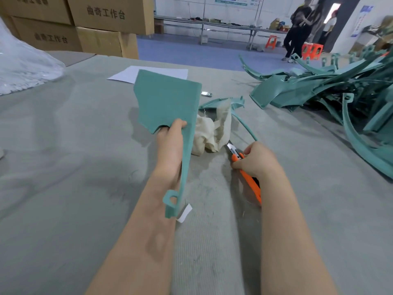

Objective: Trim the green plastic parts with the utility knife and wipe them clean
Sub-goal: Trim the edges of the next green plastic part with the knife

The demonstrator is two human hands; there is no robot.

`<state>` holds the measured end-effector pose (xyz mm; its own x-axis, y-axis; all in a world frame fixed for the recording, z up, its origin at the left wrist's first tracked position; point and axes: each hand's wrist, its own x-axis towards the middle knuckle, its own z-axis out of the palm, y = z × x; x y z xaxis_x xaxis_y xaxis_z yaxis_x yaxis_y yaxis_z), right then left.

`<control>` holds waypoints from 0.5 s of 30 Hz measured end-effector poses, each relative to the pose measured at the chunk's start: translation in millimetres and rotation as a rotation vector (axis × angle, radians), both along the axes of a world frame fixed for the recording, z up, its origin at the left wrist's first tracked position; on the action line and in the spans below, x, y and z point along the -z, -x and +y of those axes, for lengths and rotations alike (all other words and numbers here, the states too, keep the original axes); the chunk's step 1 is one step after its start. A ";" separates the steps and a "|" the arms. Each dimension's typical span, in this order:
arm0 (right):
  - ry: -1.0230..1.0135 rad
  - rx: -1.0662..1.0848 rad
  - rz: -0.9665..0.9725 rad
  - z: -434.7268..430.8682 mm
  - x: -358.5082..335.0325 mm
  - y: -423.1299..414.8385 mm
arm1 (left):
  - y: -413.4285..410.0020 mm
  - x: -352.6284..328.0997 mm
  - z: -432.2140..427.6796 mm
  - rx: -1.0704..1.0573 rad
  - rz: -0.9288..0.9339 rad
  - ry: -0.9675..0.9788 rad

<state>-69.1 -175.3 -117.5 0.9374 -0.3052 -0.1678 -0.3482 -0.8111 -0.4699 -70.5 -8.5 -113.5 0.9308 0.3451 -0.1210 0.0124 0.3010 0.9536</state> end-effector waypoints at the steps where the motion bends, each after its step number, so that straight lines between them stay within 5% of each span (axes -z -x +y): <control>1: -0.025 0.010 -0.009 0.1 1.4 -0.7 | 1.2 0.4 2.0 0.018 0.033 -0.012; 7: -0.190 0.027 -0.198 -0.2 -6.4 3.7 | 1.0 -0.7 4.2 0.048 0.093 0.047; 11: -0.607 0.075 -0.489 8.4 -22.0 12.3 | -1.7 2.4 4.0 0.025 0.045 0.077; 15: -1.103 0.160 -0.488 20.6 -29.6 14.7 | -3.1 1.9 5.7 0.119 0.033 0.329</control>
<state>-83.8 -154.7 -87.9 0.9393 -0.3393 -0.0503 -0.0014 0.1429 -0.9897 -67.5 -2.8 -115.3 0.9559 0.1719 -0.2382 0.0950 0.5863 0.8045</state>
